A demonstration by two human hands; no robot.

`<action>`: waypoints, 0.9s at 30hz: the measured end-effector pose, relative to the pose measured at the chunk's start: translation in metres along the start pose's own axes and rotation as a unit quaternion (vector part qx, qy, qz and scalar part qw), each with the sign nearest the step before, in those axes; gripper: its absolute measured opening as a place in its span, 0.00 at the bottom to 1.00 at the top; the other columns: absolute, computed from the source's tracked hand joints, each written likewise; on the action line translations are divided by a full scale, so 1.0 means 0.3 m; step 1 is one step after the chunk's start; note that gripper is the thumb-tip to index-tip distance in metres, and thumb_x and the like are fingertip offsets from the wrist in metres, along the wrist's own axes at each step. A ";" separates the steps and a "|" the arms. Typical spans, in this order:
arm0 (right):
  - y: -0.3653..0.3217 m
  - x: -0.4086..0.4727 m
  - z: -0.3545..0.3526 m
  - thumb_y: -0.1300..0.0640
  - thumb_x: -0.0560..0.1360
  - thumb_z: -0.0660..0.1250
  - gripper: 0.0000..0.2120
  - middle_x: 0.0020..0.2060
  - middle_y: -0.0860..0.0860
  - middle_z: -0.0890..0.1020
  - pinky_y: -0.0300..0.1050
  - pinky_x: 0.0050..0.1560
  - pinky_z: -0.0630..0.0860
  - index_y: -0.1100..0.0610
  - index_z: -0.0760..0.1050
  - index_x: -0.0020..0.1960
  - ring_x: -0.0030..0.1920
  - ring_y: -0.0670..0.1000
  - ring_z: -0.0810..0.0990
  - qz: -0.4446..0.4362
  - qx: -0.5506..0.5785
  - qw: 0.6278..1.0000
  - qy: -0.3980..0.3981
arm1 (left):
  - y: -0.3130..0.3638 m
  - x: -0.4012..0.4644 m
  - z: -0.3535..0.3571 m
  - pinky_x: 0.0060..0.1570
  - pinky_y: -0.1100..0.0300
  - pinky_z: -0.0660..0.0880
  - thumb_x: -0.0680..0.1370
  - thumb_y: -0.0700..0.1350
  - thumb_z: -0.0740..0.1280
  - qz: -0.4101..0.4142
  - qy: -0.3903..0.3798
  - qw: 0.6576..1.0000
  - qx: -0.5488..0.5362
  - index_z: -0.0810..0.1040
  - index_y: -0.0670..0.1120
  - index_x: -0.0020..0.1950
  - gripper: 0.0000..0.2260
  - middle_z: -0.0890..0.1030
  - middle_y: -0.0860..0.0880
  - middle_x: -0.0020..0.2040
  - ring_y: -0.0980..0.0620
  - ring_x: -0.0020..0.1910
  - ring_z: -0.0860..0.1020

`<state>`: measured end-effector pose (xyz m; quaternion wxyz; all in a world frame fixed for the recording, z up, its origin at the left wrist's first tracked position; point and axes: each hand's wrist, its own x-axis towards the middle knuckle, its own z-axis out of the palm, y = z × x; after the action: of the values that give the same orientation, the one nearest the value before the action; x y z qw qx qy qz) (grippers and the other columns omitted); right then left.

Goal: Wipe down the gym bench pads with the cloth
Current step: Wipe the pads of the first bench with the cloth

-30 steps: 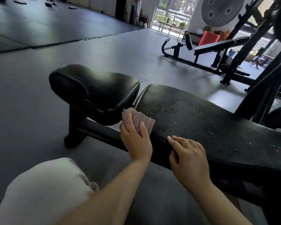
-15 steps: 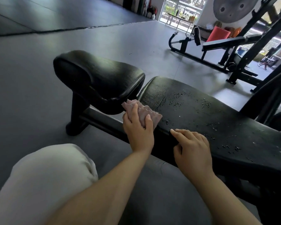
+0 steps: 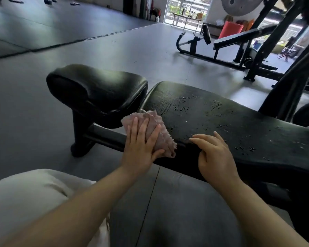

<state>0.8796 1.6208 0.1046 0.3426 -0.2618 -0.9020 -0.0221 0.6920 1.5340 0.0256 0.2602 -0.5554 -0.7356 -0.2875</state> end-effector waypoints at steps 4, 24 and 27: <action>0.056 -0.093 -0.040 0.69 0.66 0.57 0.19 0.47 0.55 0.83 0.60 0.62 0.71 0.61 0.82 0.49 0.51 0.54 0.78 0.040 -0.021 0.997 0.070 | -0.008 0.032 -0.007 0.70 0.39 0.50 0.74 0.59 0.55 0.153 -0.009 0.985 0.080 0.55 0.46 0.75 0.33 0.60 0.39 0.71 0.36 0.72 0.55; 0.160 -0.234 -0.153 0.64 0.69 0.51 0.25 0.58 0.57 0.78 0.39 0.65 0.65 0.65 0.76 0.61 0.60 0.53 0.73 0.292 -0.002 0.948 0.130 | 0.645 0.184 -0.001 0.72 0.45 0.41 0.81 0.49 0.47 0.356 -0.266 0.889 0.113 0.36 0.40 0.76 0.29 0.39 0.39 0.76 0.40 0.75 0.40; 0.150 -0.234 -0.158 0.64 0.71 0.54 0.22 0.59 0.56 0.76 0.34 0.63 0.64 0.64 0.75 0.62 0.59 0.50 0.72 0.303 0.023 0.941 0.149 | 0.594 0.241 -0.027 0.74 0.47 0.49 0.77 0.48 0.46 0.336 -0.297 0.889 -0.090 0.51 0.46 0.77 0.27 0.53 0.42 0.77 0.42 0.76 0.52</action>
<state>0.9745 1.6173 0.0903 0.4697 -0.5085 -0.7187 0.0649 0.8469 1.6154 0.1060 0.0597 -0.8499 -0.5190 -0.0693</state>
